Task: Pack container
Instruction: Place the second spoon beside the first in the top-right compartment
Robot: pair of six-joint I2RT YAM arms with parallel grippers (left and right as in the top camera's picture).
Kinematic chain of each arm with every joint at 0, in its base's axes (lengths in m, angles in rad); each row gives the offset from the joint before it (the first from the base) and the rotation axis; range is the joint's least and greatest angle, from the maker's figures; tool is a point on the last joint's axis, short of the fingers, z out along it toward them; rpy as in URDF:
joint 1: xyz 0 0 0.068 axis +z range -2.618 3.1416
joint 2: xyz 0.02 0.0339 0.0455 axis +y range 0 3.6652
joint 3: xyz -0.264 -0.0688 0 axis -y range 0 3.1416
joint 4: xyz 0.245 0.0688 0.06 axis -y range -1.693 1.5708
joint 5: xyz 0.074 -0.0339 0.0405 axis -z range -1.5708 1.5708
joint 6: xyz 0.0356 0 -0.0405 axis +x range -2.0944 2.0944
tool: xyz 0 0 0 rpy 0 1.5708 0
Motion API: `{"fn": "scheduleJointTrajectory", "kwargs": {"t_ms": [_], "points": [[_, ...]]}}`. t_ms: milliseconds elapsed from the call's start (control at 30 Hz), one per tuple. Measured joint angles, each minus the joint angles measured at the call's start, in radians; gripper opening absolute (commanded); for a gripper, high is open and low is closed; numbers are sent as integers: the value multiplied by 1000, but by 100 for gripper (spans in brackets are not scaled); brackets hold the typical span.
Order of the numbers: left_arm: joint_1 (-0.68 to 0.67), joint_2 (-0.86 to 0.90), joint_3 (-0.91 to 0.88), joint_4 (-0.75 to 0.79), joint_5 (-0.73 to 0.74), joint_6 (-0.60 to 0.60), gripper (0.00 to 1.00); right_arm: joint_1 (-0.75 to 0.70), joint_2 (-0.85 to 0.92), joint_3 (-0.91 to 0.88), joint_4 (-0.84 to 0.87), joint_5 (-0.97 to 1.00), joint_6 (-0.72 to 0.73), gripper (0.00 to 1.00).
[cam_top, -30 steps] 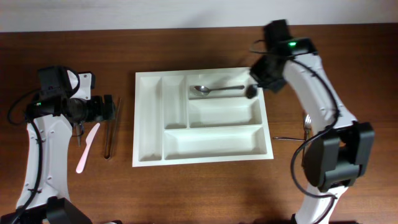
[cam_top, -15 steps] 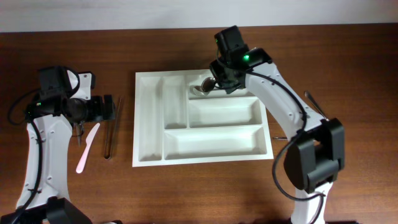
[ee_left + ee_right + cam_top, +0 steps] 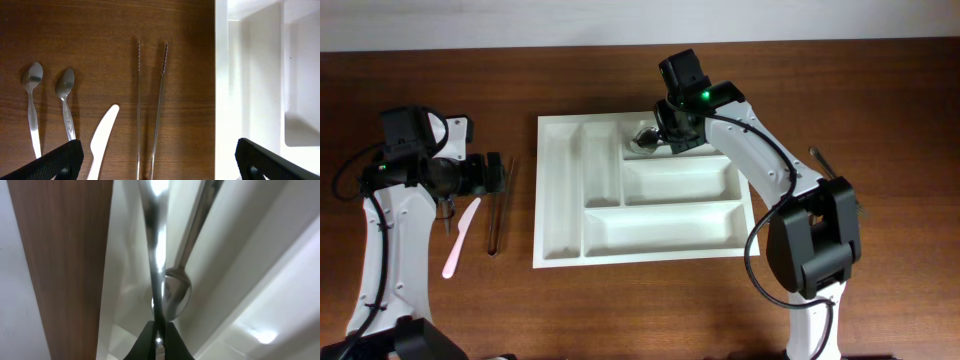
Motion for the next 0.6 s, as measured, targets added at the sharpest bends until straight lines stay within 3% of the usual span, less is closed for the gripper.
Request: {"fn": "scheduleJointTrajectory", "kwargs": {"t_ms": [133, 333, 500, 600], "points": [[0, 0, 0, 0, 0, 0, 99, -2, 1, 0, 70, -32, -40, 36], [0, 0, 0, 0, 0, 0, 99, -16, 1, 0, 93, -60, -192, 35], [0, 0, 0, 0, 0, 0, 99, -64, -3, 0, 78, -68, -472, 36], [0, 0, 0, 0, 0, 0, 99, -130, -24, 2, -39, -74, -708, 35]]}}
